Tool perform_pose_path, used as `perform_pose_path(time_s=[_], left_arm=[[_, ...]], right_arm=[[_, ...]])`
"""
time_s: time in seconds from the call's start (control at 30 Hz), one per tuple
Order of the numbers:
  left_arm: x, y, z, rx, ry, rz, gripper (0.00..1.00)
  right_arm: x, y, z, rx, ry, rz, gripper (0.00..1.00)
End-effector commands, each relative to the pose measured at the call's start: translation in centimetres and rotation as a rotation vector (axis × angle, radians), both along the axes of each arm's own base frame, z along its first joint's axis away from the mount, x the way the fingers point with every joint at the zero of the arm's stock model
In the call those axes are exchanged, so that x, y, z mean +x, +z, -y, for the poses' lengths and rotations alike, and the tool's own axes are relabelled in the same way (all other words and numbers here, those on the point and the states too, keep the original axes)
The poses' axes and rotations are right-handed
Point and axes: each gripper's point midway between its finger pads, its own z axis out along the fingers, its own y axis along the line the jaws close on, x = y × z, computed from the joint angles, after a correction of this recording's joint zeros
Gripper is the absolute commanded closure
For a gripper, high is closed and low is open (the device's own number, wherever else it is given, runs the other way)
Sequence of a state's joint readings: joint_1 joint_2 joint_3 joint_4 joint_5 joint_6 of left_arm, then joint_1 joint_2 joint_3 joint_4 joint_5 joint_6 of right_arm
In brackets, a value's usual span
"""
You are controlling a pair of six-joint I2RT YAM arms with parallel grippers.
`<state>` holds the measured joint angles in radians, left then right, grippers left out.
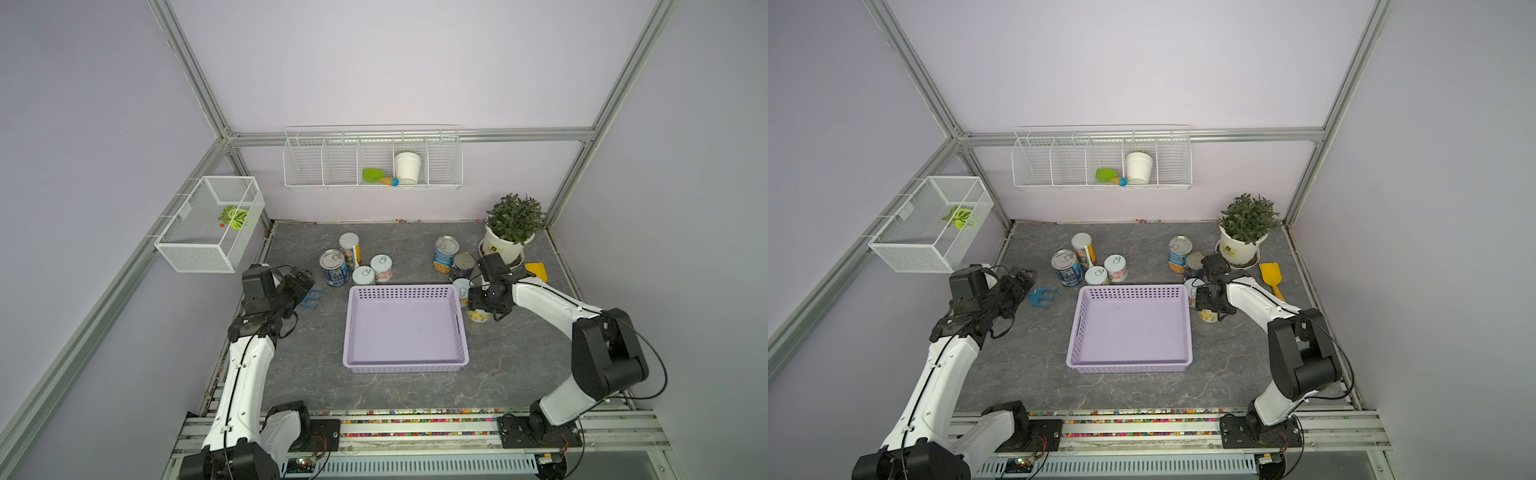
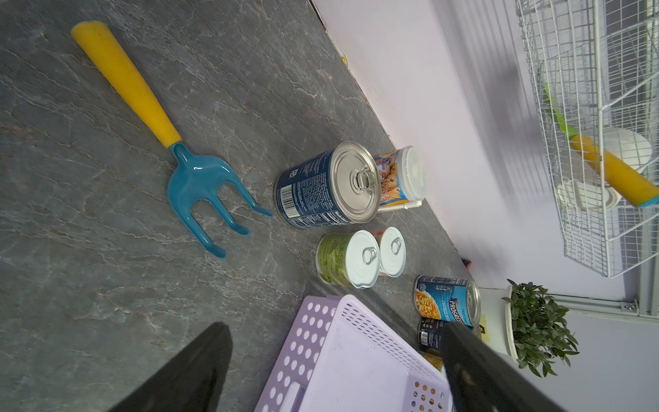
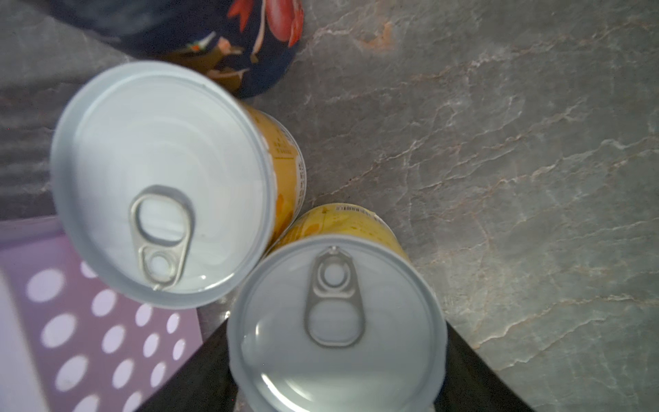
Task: Put the canned food in the basket
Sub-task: Pick up the canned food from the center of the board.
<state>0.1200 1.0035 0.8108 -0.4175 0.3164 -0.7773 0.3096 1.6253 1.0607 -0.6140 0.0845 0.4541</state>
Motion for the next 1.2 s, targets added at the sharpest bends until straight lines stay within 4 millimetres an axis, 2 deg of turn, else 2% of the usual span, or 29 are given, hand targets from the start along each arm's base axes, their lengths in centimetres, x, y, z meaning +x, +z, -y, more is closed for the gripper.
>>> perform_pose_path(time_s=[0.0, 0.23, 0.4, 0.5, 0.6, 0.73, 0.9, 0.97, 1.07, 1.17], left_arm=[[0.4, 1.2, 0.1, -0.005, -0.012, 0.027, 0.04], [0.3, 1.4, 0.0, -0.001, -0.006, 0.027, 0.03], [0.2, 1.6, -0.2, 0.005, 0.001, 0.032, 0.03], [0.1, 1.6, -0.2, 0.007, 0.003, 0.032, 0.03], [0.1, 1.7, -0.2, 0.009, 0.003, 0.032, 0.03], [0.1, 1.8, -0.3, 0.014, 0.006, 0.027, 0.03], [0.0, 2.1, -0.1, 0.013, -0.008, 0.028, 0.03], [0.1, 1.9, 0.0, 0.006, -0.007, 0.011, 0.04], [0.3, 1.7, 0.5, -0.007, -0.045, -0.015, 0.05], [0.6, 1.5, 1.1, -0.018, -0.092, -0.056, 0.06]], right_arm=[[-0.3, -0.1, 0.4, -0.016, -0.002, -0.020, 0.33], [-0.8, 1.4, 0.3, 0.014, -0.004, 0.019, 0.42], [-1.0, 2.6, 0.9, 0.024, -0.028, 0.064, 0.53], [-1.1, 3.6, 1.3, 0.040, -0.047, 0.101, 0.55], [-1.3, 4.8, 1.8, 0.041, -0.067, 0.143, 0.56], [-1.4, 7.9, 1.8, 0.064, -0.076, 0.222, 0.56], [-1.6, 13.1, -1.1, 0.150, 0.004, 0.342, 0.57], [-1.8, 15.2, -2.9, 0.164, 0.056, 0.380, 0.56], [-1.8, 16.7, -6.6, 0.204, 0.150, 0.385, 0.56], [-1.5, 16.6, -10.4, 0.234, 0.231, 0.343, 0.57]])
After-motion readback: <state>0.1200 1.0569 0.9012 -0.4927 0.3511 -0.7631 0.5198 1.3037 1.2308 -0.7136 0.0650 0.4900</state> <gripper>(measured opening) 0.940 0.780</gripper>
